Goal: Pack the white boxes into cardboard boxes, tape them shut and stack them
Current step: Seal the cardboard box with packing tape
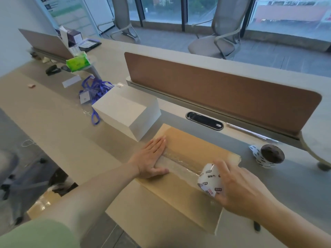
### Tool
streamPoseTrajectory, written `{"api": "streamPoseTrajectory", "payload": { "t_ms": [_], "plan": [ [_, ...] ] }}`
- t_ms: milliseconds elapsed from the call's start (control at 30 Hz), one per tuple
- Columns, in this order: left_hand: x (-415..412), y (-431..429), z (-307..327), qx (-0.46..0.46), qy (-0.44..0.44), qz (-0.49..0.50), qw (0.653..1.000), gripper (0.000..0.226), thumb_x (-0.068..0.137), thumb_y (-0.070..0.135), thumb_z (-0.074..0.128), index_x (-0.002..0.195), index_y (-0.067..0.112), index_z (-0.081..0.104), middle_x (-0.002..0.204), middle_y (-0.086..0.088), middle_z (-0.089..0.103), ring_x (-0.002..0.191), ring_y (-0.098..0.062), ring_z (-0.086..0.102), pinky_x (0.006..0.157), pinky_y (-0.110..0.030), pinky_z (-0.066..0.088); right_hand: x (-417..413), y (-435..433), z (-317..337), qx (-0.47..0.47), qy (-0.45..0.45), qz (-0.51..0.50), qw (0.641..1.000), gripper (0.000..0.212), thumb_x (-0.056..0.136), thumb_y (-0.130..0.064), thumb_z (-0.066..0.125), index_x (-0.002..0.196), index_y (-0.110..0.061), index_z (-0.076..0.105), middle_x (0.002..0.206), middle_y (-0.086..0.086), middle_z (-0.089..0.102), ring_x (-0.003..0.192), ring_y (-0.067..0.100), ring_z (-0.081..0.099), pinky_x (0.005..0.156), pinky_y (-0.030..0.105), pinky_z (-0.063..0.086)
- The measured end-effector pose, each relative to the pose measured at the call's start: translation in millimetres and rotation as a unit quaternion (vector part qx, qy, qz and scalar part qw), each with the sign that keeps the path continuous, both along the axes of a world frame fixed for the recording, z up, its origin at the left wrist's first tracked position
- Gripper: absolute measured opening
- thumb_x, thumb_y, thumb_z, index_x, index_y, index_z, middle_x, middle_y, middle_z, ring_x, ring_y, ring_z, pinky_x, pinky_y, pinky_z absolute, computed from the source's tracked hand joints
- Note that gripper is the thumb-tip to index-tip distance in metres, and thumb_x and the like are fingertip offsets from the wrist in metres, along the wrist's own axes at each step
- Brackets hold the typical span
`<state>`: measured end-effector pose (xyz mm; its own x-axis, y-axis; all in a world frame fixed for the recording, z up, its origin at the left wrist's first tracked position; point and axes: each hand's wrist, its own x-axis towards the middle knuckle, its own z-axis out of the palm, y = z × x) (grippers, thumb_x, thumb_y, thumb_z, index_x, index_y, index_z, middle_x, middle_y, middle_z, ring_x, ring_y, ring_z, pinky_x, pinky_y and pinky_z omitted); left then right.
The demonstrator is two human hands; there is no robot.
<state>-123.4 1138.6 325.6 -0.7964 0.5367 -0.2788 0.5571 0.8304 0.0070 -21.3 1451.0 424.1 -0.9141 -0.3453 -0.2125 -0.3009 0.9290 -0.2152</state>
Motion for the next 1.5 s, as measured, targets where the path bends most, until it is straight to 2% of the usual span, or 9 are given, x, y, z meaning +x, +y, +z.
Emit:
{"api": "streamPoseTrajectory", "payload": {
  "t_ms": [233,400,533,700,800,900,1233,1367,1500],
  "plan": [
    [0.7,-0.8,-1.4,0.001,0.005,-0.001,1.000,0.106,0.085,0.082,0.020,0.152,0.013,-0.025,0.160,-0.003,-0.030,0.147,-0.012,-0.030,0.119,-0.028,-0.020,1.2,-4.2,2.0,0.028,0.009,0.006,1.000,0.078,0.085,-0.059,0.057,0.142,-0.029,0.014,0.124,-0.005,0.045,0.086,0.015,0.038,0.077,0.027,0.030],
    [-1.0,-3.1,-3.5,0.027,0.007,0.003,1.000,0.105,0.089,0.079,0.031,0.153,0.014,-0.022,0.161,-0.003,-0.028,0.149,-0.013,-0.026,0.120,-0.029,-0.018,6.0,7.8,-9.0,0.068,0.056,0.006,0.996,0.077,0.048,-0.050,0.075,0.115,-0.016,0.059,0.085,-0.001,0.053,0.065,0.023,0.056,0.057,0.036,0.035],
    [0.1,-4.9,-5.6,0.032,0.014,0.005,0.999,0.106,0.090,0.078,0.033,0.155,0.013,-0.020,0.162,-0.003,-0.027,0.149,-0.013,-0.027,0.119,-0.028,-0.020,11.4,23.4,-11.0,0.098,0.056,-0.010,0.994,0.079,0.053,-0.051,0.071,0.122,-0.016,0.055,0.088,-0.004,0.054,0.070,0.020,0.057,0.059,0.036,0.038],
    [0.1,-5.0,-6.8,0.033,0.009,0.013,0.999,0.107,0.087,0.082,0.027,0.153,0.014,-0.024,0.160,-0.002,-0.027,0.146,-0.011,-0.031,0.119,-0.026,-0.021,23.7,42.2,9.6,0.125,-0.001,-0.025,0.992,0.066,0.073,-0.054,0.049,0.133,-0.031,0.031,0.109,-0.012,0.048,0.099,0.011,0.054,0.081,0.031,0.040],
    [0.2,-5.0,-7.3,0.033,0.011,0.012,0.999,0.106,0.088,0.082,0.026,0.152,0.014,-0.024,0.161,-0.001,-0.027,0.146,-0.010,-0.031,0.118,-0.025,-0.022,39.2,71.2,3.5,0.122,0.023,-0.068,0.990,0.064,0.053,-0.047,0.067,0.111,-0.023,0.056,0.085,-0.010,0.052,0.073,0.016,0.060,0.061,0.033,0.043],
    [0.4,-5.2,-7.3,0.024,0.012,0.013,1.000,0.106,0.090,0.080,0.029,0.154,0.013,-0.023,0.161,-0.001,-0.028,0.146,-0.010,-0.031,0.116,-0.023,-0.024,51.9,84.6,-8.1,0.103,0.019,-0.090,0.990,0.061,0.045,-0.044,0.073,0.100,-0.024,0.057,0.078,-0.012,0.052,0.061,0.014,0.056,0.053,0.027,0.040],
    [-0.1,-4.4,-5.7,0.028,0.011,0.008,1.000,0.104,0.089,0.079,0.029,0.155,0.014,-0.019,0.163,0.000,-0.026,0.149,-0.011,-0.026,0.115,-0.021,-0.025,59.2,91.3,-50.1,0.027,0.076,-0.104,0.991,0.055,0.046,-0.033,0.072,0.097,-0.022,0.056,0.078,-0.011,0.053,0.061,0.015,0.057,0.056,0.023,0.045],
    [-1.0,-5.6,-7.4,0.029,0.013,0.007,0.999,0.109,0.081,0.088,0.012,0.156,0.014,-0.016,0.163,0.001,-0.023,0.150,-0.012,-0.024,0.118,-0.025,-0.021,57.4,94.9,-62.0,0.017,0.083,-0.108,0.991,0.058,0.043,-0.033,0.074,0.097,-0.021,0.056,0.078,-0.009,0.056,0.060,0.016,0.058,0.058,0.021,0.040],
    [-2.1,-6.3,-8.2,0.028,0.009,0.010,1.000,0.113,0.076,0.091,0.004,0.155,0.013,-0.017,0.163,0.000,-0.023,0.150,-0.013,-0.024,0.117,-0.024,-0.022,52.4,100.1,-81.1,0.019,0.071,-0.107,0.991,0.058,0.043,-0.030,0.074,0.098,-0.019,0.058,0.080,-0.007,0.057,0.064,0.018,0.059,0.058,0.026,0.047]
  ]
}}
